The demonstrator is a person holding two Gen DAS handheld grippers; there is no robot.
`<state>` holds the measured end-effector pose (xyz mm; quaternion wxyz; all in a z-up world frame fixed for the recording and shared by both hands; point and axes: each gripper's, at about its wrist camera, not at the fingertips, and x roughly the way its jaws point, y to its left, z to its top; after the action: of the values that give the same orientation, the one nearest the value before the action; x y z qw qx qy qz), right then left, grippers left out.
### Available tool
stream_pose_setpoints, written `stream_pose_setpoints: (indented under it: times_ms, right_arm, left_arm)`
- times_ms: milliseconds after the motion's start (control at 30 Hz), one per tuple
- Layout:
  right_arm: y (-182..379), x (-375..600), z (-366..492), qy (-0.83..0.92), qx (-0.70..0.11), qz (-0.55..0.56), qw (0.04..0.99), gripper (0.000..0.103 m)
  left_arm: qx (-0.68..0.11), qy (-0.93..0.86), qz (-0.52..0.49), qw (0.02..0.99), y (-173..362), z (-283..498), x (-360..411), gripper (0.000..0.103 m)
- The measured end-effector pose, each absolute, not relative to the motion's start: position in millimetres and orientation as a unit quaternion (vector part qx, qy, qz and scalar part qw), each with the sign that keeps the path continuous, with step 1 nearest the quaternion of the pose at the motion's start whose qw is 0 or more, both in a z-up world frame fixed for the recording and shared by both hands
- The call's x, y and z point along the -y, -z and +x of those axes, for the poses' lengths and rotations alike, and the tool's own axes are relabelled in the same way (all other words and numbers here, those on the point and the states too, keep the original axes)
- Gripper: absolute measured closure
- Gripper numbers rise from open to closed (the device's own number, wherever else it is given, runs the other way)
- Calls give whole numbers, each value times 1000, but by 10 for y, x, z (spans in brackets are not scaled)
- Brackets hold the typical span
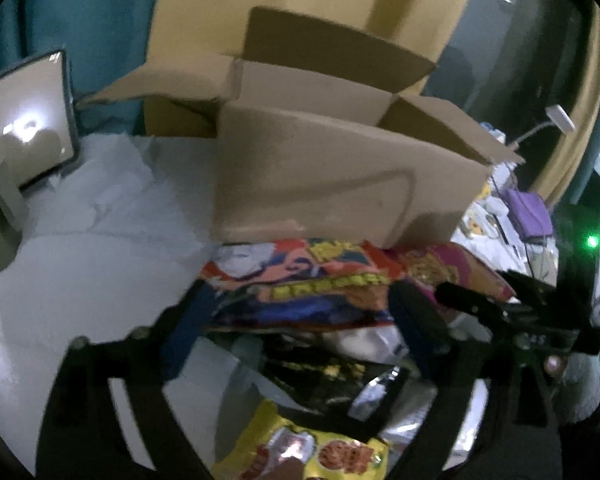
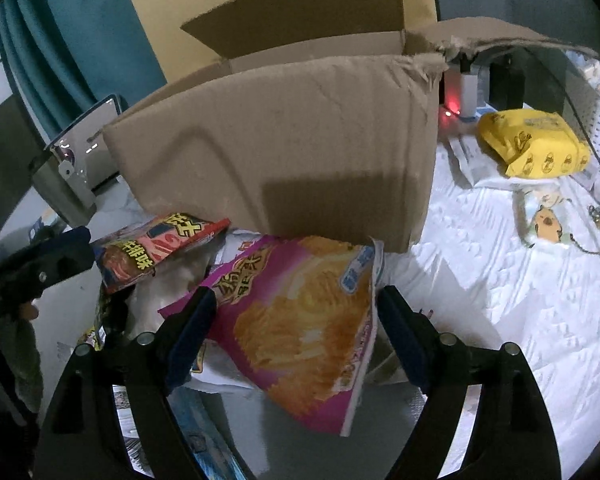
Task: Organize snacks
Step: 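Grasp the pink chip bag with the right gripper while the left grasps a blue-red snack bag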
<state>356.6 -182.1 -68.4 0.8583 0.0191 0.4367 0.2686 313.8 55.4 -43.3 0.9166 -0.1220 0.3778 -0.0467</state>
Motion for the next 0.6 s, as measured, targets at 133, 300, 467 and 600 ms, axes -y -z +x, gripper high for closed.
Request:
stream_pose_setpoints:
  times_ms: [133, 300, 467, 600]
  right_arm:
    - [692, 1843, 3555, -278, -438, 24, 855, 24]
    - [677, 1825, 3506, -287, -429, 7, 856, 40]
    - [621, 1878, 3476, -292, -419, 7, 860, 59]
    - [576, 1851, 3424, -299, -414, -9, 860, 62]
  left_arm:
    - [-387, 29, -129, 913, 527, 3196, -670, 8]
    - [-395, 23, -155, 905, 643, 3235, -803, 7]
    - [-410, 28, -185, 893, 767, 3288, -891, 7]
    - [-417, 42, -206, 884, 822, 3328, -939, 7]
